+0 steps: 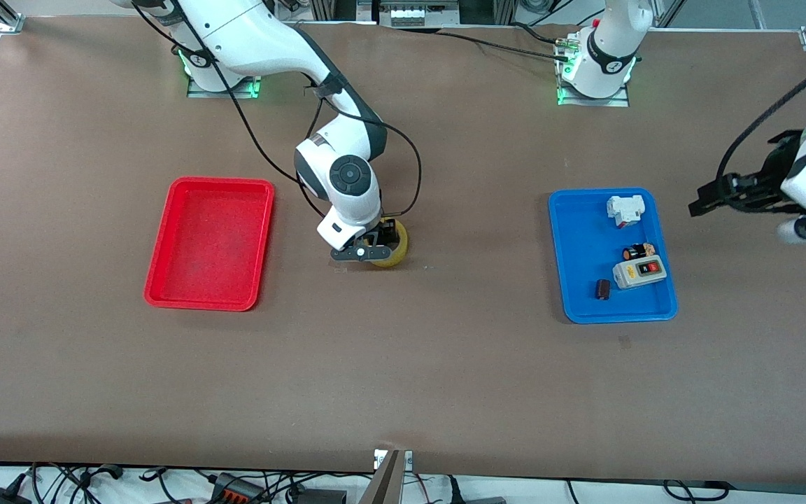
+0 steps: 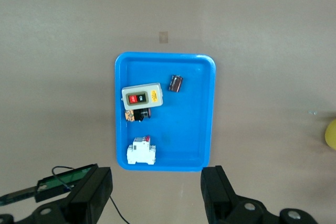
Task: Place and move tape with both arms
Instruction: 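Grasp the tape with the right gripper while the left gripper returns to rest, then carry the tape with the right gripper and lower it into the red tray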
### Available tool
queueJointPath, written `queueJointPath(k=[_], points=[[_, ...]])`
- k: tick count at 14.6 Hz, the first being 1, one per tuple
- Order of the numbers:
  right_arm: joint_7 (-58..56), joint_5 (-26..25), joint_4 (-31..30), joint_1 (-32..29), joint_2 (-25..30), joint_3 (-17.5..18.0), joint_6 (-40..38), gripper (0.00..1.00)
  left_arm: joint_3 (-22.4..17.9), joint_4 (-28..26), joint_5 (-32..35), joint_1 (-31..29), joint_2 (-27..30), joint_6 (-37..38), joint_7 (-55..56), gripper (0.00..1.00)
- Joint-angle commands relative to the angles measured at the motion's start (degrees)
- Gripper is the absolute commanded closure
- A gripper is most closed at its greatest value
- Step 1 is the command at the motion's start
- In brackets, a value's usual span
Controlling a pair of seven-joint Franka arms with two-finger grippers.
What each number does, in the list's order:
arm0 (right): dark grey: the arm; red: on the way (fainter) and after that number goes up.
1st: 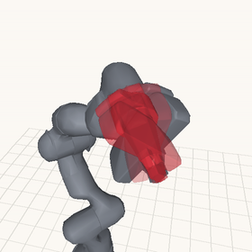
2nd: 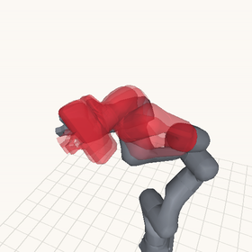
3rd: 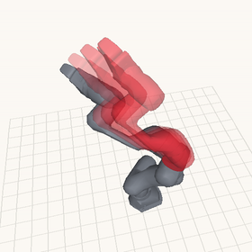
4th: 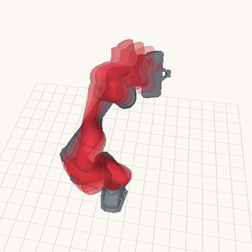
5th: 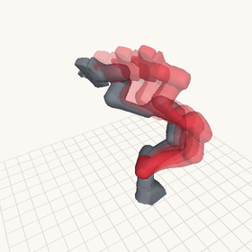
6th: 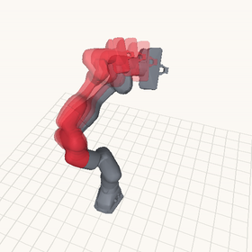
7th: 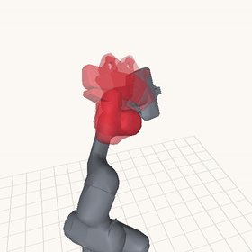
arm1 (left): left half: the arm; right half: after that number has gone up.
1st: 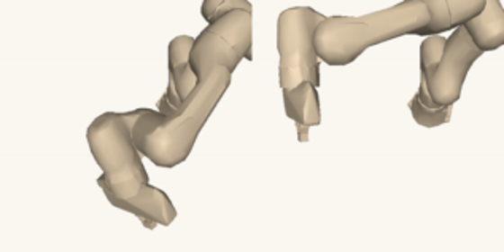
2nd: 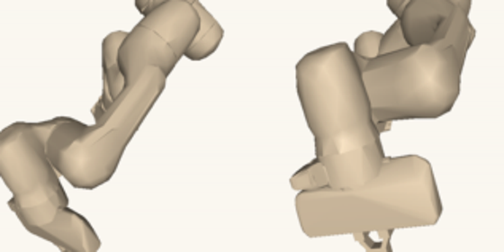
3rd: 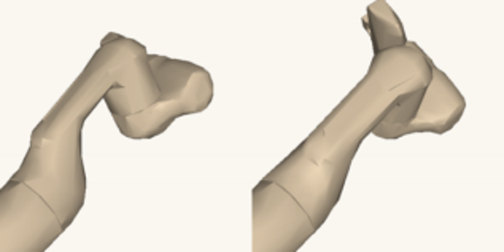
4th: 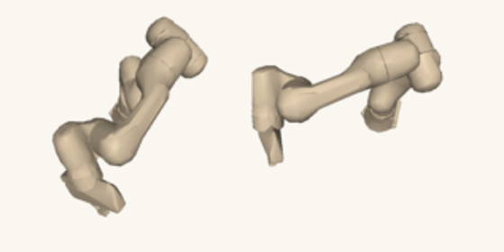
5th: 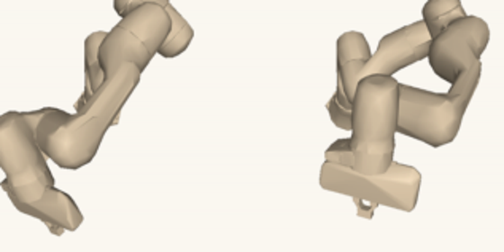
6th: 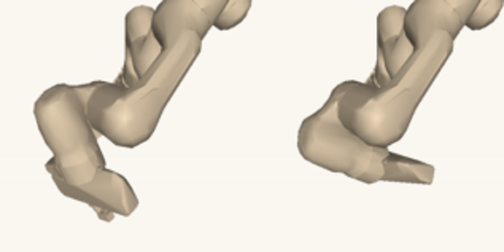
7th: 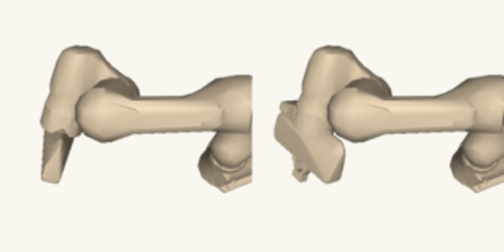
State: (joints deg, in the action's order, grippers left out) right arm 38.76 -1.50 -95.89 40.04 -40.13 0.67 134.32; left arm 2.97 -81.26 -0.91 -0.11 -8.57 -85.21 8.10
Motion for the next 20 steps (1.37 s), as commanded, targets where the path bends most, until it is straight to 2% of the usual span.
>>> queueJointPath(k=[1, 3, 4, 7, 13, 16, 20], points=[[1.1, 0.3, 0.7, 0.6, -0.3, -0.5, 0.3, 0.6, -1.1, -4.3, -0.8, 2.7, 2.2, 0.0, -1.1, 0.0], [1.2, 0.3, 0.7, 0.6, 0.0, -0.5, 0.2, 0.93, -1.1, -4.8, -2.6, 2.0, 2.2, -1.0, -3.0, 0.0], [1.2, 0.4, 0.7, 0.6, 0.2, -0.5, 0.0, 0.98, -1.1, -4.7, -3.1, 2.0, 2.2, -1.7, -3.8, 0.0], [1.8, 0.4, 0.7, 0.0, 3.0, -0.5, -0.6, 0.99, -1.0, -3.8, -3.1, 2.0, 1.9, -0.9, -3.0, 0.0], [-1.7, 0.3, -0.7, -7.2, 15.1, -0.8, -14.4, 1.0, -0.6, -3.8, -3.1, 2.0, 1.8, -1.4, -3.7, 0.0], [-7.5, 0.4, -8.1, -13.2, 24.3, -0.7, -15.8, 1.0, -0.2, -4.4, -2.4, 2.5, 1.9, -1.4, -3.6, 0.0], [-16.6, 0.3, -19.9, -20.0, 33.1, -0.8, -14.5, 1.0, -0.1, -4.6, -1.0, 2.5, 1.9, -1.2, -3.6, 0.0]])
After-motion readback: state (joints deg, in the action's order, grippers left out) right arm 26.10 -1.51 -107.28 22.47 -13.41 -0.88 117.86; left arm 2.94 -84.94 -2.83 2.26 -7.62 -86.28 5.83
